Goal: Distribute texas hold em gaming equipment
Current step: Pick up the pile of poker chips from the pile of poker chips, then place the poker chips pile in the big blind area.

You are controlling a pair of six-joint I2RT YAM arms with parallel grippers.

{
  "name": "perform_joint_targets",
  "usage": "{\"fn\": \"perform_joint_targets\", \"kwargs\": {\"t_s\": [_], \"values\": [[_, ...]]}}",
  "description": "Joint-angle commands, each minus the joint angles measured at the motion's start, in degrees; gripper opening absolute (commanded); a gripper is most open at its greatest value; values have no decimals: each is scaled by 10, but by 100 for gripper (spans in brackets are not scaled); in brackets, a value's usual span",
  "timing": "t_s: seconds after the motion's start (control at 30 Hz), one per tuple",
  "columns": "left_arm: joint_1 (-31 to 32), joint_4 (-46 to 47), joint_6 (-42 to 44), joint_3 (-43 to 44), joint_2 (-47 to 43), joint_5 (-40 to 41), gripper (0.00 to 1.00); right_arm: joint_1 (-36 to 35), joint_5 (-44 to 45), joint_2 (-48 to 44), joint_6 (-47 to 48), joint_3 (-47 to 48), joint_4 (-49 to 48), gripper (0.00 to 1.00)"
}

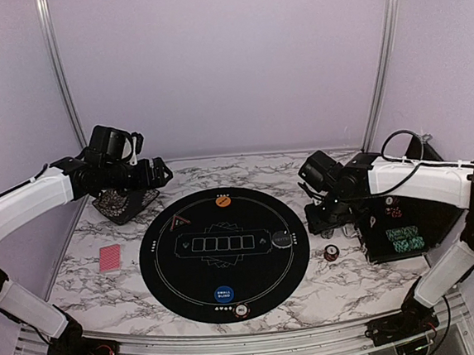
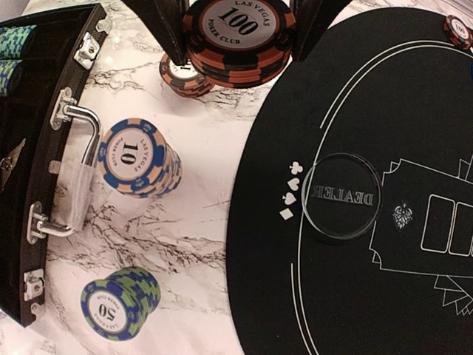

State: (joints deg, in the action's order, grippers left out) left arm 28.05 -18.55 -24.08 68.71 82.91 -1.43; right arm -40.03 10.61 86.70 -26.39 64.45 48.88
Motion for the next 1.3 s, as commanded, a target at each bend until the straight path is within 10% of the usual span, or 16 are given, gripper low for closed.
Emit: {"fn": "perform_joint_targets", "kwargs": {"t_s": [0.0, 1.27], "values": [[-4, 8, 0, -12, -5, -16, 99, -8, 7, 29, 18, 50, 11, 35], [-7, 10, 10, -27, -8, -47, 99, 21, -17, 577, 200, 693, 1, 35]]}}
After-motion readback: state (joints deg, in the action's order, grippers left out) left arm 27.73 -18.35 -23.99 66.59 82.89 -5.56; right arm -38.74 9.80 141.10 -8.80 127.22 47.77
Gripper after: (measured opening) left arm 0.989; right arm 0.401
